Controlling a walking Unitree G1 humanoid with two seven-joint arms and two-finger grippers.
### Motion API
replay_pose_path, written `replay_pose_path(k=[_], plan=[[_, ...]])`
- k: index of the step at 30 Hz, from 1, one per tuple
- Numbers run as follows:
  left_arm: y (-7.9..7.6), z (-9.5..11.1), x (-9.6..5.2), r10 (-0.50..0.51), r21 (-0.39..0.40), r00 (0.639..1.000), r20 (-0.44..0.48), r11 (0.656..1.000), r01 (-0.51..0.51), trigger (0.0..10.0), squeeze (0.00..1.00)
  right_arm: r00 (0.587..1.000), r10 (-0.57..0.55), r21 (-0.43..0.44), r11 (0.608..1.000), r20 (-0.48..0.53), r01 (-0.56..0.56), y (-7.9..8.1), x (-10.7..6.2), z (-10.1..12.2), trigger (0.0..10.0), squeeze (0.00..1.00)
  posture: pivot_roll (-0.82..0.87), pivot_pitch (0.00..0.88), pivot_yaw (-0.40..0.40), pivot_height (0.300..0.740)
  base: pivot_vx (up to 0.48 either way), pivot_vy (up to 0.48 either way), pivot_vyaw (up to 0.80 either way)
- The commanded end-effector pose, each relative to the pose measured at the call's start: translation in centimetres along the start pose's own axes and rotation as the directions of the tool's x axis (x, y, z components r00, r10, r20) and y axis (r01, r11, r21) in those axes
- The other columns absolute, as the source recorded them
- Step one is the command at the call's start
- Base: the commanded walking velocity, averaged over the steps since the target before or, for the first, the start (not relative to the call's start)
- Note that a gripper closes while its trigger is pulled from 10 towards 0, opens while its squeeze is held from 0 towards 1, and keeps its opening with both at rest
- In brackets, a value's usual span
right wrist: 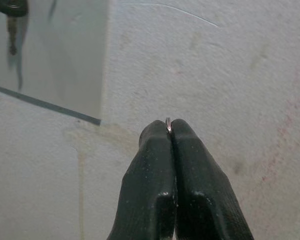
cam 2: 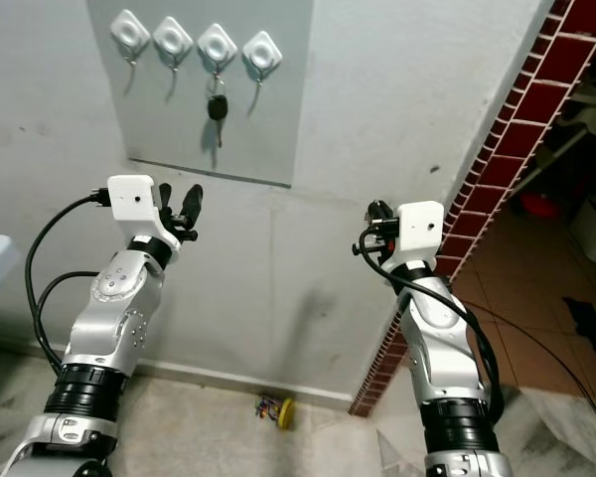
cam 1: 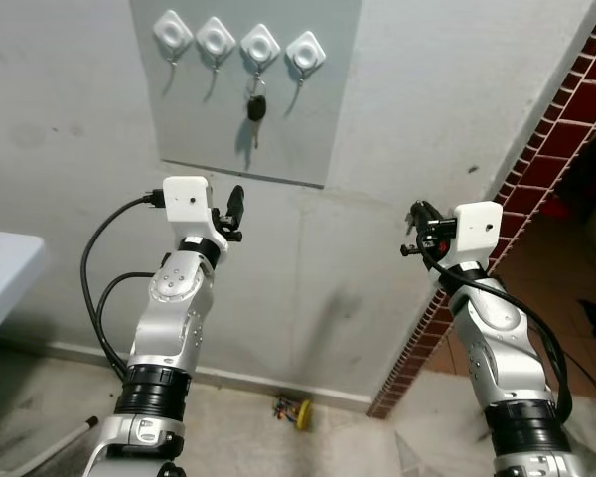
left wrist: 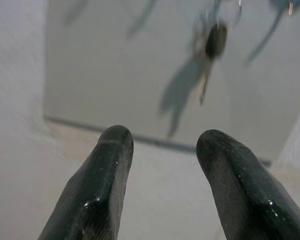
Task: Hang keys on a hook
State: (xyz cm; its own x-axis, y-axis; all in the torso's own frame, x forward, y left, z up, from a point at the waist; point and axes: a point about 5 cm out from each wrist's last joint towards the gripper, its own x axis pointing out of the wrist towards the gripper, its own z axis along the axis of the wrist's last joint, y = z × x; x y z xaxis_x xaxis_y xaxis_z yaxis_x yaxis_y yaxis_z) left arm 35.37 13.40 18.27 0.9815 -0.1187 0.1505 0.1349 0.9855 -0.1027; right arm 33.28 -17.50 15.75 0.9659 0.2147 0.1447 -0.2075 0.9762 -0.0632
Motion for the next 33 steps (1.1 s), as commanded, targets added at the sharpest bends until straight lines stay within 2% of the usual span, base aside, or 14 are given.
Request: replay_pose_path(k=[1,8,14,26,30,33], plan=[[-0.39,0.64,0.26,-0.015,0.000,1.000,0.008,1.000,0.015,10.0,0.00,0.999,0.006,-0.023,1.000,0.032,-0.006,-0.33,0.24,1.02,10.0,0.00,0.03,0.000,-0.082,0.740,0.000,0.000,0.00],[-0.01,0.00,0.14,-0.012,-0.019,0.999,-0.038,1.000,0.011,10.0,0.00,0.999,-0.003,-0.012,1.000,0.038,0.003,-0.45,0.25,1.17,10.0,0.00,0.03,0.007,-0.081,0.740,0.000,0.101,0.00],[0.03,-0.32,0.02,-0.010,-0.022,0.998,-0.064,1.000,0.009,10.0,0.00,0.999,0.010,0.008,1.000,0.042,-0.011,0.40,0.10,0.99,10.0,0.00,0.03,0.014,-0.077,0.740,0.000,0.466,0.00],[0.05,-0.30,0.10,-0.013,-0.024,0.997,-0.079,1.000,0.011,10.0,0.00,0.999,-0.003,0.010,1.000,0.045,0.002,-0.01,0.00,1.11,10.0,0.00,0.03,0.020,-0.071,0.740,0.000,0.474,0.00],[0.05,-0.25,0.15,-0.005,-0.002,0.997,-0.081,1.000,0.005,10.0,0.00,0.999,-0.001,0.012,1.000,0.046,0.001,0.14,-0.05,1.11,10.0,0.00,0.03,0.020,-0.071,0.740,0.000,0.000,0.00],[-0.34,0.11,0.14,-0.024,0.000,0.999,-0.049,1.000,0.024,10.0,0.00,0.999,0.005,0.013,1.000,0.045,-0.005,0.28,-0.06,1.09,10.0,0.00,0.03,0.019,-0.072,0.740,0.000,0.000,0.00]])
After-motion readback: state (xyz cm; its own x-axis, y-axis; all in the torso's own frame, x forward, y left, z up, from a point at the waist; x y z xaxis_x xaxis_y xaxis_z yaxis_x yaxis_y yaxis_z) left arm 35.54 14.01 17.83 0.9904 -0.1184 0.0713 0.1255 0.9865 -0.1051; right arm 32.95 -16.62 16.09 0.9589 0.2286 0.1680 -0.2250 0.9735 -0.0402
